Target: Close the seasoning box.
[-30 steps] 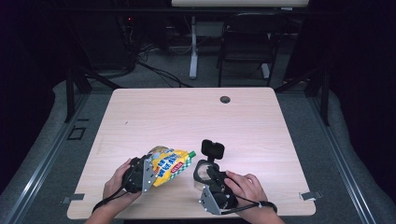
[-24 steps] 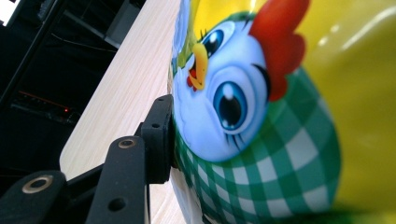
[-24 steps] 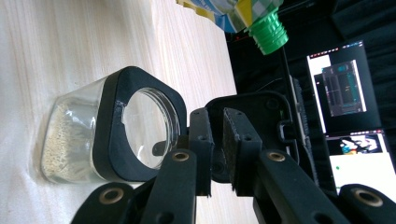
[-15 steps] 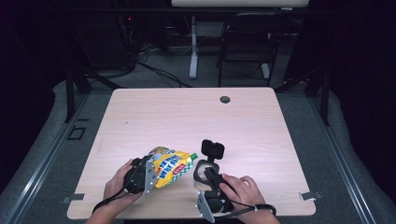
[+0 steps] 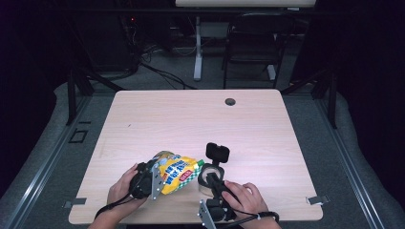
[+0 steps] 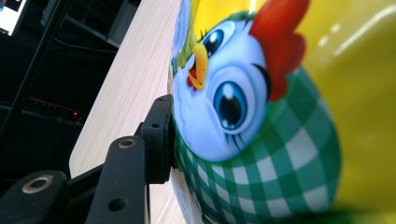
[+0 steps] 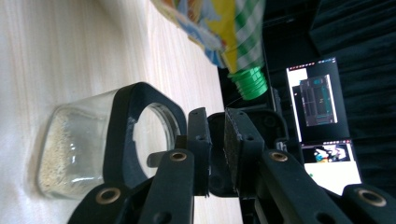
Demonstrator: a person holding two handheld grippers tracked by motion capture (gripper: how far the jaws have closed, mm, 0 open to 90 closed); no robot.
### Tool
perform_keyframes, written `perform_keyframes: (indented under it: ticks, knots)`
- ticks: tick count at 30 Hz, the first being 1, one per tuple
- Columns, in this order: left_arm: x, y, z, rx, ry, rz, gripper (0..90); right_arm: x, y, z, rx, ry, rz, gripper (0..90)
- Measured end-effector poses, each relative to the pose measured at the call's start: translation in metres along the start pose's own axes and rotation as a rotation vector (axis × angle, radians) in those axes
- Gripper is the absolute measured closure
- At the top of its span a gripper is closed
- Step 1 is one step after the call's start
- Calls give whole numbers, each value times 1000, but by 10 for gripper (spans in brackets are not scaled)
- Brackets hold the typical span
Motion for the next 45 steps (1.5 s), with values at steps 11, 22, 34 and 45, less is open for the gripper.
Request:
perform_keyframes:
  ticks: [11,22,34,45]
  knots:
    - [-1,2,-1,-16,1,6,546,-1,15,-8,45,-38,-33,794]
    - [-2,1,0,-24,10,18,546,1,16,-13,70,-50,-43,790]
    - [-4,5,-4,-43,4,29,547,-1,22,-4,118,-41,-58,789]
    - [-5,6,-8,-86,15,40,547,-3,22,3,110,-26,-52,837]
Point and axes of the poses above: each handheld gripper's, and its own axes: x roughly backward along the jaws, y roughly out of its top, z roughly to its left, the point moved 8 cm from there along -x, roughly forward along the jaws, and after that the axes turned 3 degrees about -y, right-handed, at the moved point
